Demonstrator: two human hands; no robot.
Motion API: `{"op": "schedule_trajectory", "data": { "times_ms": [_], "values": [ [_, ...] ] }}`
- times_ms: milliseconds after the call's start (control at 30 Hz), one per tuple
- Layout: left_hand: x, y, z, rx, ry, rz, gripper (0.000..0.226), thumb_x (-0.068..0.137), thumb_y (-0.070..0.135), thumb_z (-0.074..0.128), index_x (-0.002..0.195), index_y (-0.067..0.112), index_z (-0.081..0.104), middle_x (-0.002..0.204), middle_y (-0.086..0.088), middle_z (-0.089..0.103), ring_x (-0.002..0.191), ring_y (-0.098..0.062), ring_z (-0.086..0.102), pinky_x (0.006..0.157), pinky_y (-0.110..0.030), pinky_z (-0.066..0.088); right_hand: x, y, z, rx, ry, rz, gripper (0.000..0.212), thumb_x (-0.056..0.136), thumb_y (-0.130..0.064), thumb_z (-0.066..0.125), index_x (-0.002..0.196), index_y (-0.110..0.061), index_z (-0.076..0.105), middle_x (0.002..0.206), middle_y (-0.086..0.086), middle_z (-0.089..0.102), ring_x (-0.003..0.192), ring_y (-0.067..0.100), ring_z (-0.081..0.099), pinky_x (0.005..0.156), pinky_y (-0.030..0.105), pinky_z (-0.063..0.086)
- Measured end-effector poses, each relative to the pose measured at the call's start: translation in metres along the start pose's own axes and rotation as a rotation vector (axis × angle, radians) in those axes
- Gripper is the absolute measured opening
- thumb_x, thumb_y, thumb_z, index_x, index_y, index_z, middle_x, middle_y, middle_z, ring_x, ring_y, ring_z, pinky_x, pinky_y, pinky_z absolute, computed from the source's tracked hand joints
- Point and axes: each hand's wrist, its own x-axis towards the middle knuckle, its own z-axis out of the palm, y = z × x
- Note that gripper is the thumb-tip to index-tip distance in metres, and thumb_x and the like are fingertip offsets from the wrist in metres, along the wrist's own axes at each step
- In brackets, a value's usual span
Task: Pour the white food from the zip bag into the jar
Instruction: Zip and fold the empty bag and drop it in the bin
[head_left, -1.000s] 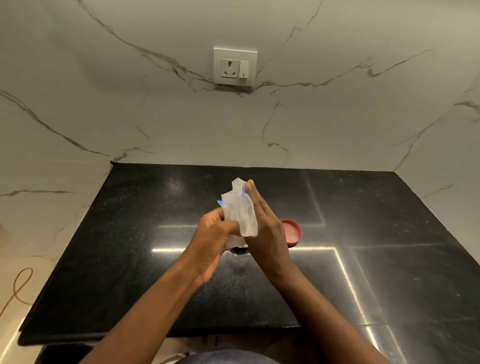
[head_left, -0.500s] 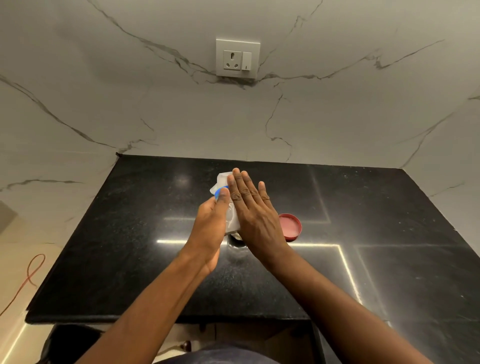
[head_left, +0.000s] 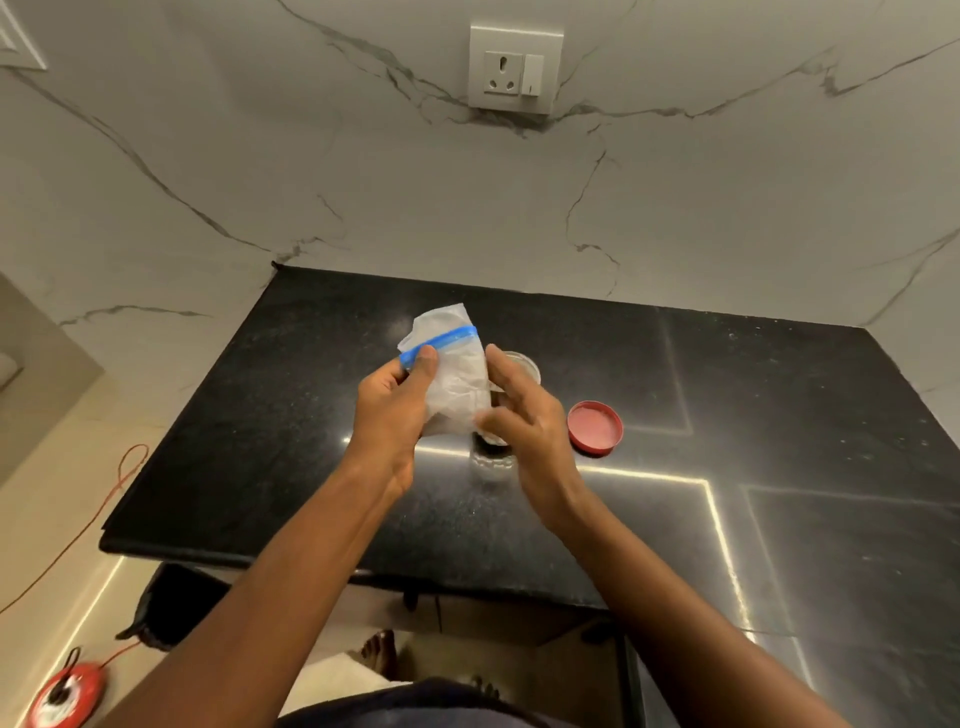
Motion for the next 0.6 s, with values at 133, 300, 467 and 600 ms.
{"op": "schedule_trajectory", "data": {
  "times_ms": [133,300,467,600],
  "values": [
    [-0.004,-0.007,-0.011,0.058,0.009,0.047,0.007,0.095,0.035,0.075,0.096,0.028,0.075,0.090,0.007,0.083,0.091,-0.021,0.081,0.076,-0.041,0.068,0.001,0.000,-0.002,0.179,0.005,0.247,0.031,0.098,-0.023,0.070,0.127,-0.012,0.070,0.120,0.011,0.077,0.110,0.029,0.075,0.086,0.037,0.063],
    [-0.008,-0.014,-0.039,0.136,0.066,0.115,0.020,0.087,0.037,0.081,0.099,0.022,0.076,0.093,0.006,0.082,0.088,-0.018,0.081,0.066,-0.033,0.068,0.006,0.020,0.014,0.173,0.140,0.402,0.023,0.091,-0.008,0.076,0.113,-0.002,0.074,0.107,0.013,0.080,0.099,0.031,0.078,0.083,0.044,0.065],
    [-0.020,-0.024,-0.105,0.230,0.201,0.047,0.046,0.081,0.070,0.069,0.105,0.031,0.075,0.100,0.011,0.079,0.095,-0.012,0.076,0.073,-0.028,0.059,0.002,0.039,0.041,0.133,0.120,0.477,0.024,0.089,-0.013,0.079,0.113,-0.009,0.075,0.109,0.006,0.080,0.101,0.025,0.078,0.087,0.046,0.064],
    [-0.041,-0.038,-0.164,0.216,0.117,-0.026,0.064,0.074,0.081,0.064,0.120,0.037,0.071,0.109,0.017,0.079,0.103,-0.008,0.076,0.077,-0.025,0.058,-0.006,0.062,0.088,0.100,0.068,0.523,0.025,0.090,-0.013,0.079,0.115,-0.009,0.075,0.111,0.006,0.080,0.103,0.025,0.077,0.086,0.043,0.064]
  ]
}}
